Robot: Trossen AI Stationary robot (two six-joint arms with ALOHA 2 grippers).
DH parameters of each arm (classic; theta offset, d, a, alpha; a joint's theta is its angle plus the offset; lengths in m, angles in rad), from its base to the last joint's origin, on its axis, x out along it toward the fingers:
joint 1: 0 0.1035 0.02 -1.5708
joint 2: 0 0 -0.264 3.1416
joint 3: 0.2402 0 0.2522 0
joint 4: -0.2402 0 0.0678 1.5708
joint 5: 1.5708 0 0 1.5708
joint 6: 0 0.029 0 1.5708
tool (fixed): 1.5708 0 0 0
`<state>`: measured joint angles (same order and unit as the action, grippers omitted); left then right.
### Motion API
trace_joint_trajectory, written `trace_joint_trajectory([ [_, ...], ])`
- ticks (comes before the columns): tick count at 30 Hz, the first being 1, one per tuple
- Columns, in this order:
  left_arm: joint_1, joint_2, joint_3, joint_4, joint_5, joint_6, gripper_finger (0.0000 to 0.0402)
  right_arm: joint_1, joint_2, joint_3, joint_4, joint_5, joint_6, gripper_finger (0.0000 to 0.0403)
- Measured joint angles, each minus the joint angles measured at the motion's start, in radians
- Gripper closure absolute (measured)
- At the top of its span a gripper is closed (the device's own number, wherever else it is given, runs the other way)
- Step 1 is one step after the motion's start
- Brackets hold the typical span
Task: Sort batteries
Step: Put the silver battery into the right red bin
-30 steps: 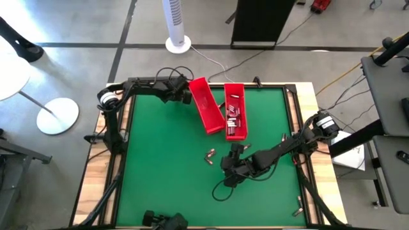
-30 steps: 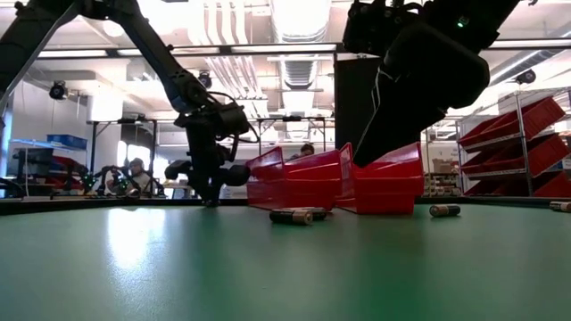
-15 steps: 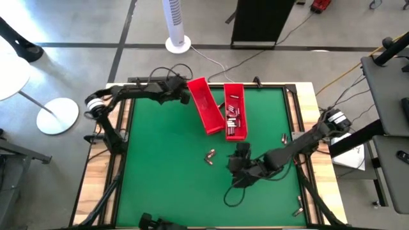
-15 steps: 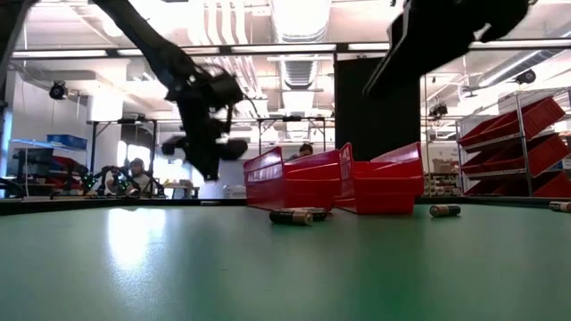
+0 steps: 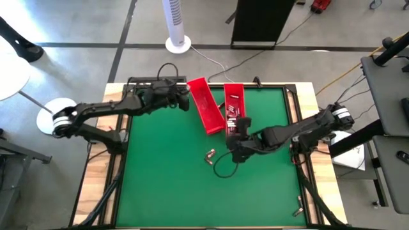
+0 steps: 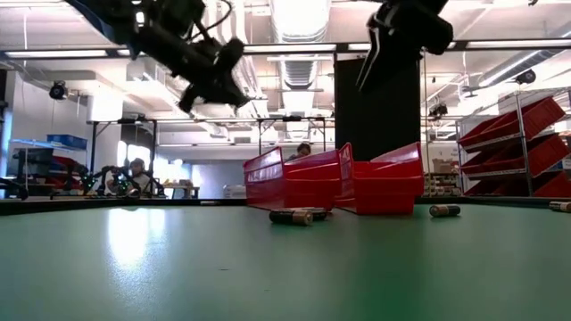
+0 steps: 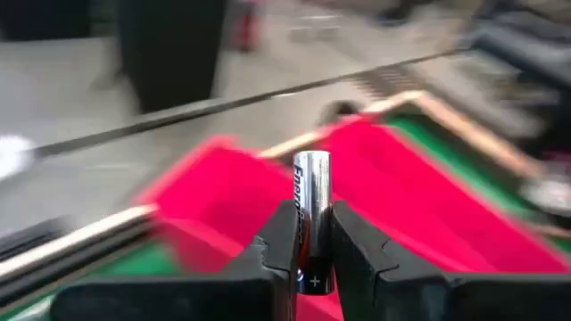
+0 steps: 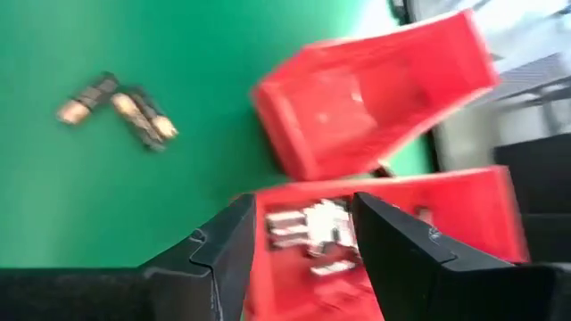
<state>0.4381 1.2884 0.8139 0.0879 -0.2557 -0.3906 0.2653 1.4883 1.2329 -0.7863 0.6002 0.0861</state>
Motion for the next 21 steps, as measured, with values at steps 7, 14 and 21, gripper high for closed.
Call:
trace_joint_trajectory([
  [7, -0.113, 0.038, -0.027, 0.280, 0.136, 0.005, 0.0376, -0.012, -0.024, 0.175, -0.250, 0.111, -0.017, 0.0222],
  [14, -0.194, 0.208, 0.110, 0.337, 0.171, 0.030, 0.0368, 0.058, -0.101, 0.352, -0.440, 0.111, 0.114, 0.0222],
  [21, -0.231, 0.443, 0.331, 0.336, 0.201, 0.037, 0.0365, 0.188, -0.189, 0.317, -0.467, 0.108, 0.242, 0.0238],
])
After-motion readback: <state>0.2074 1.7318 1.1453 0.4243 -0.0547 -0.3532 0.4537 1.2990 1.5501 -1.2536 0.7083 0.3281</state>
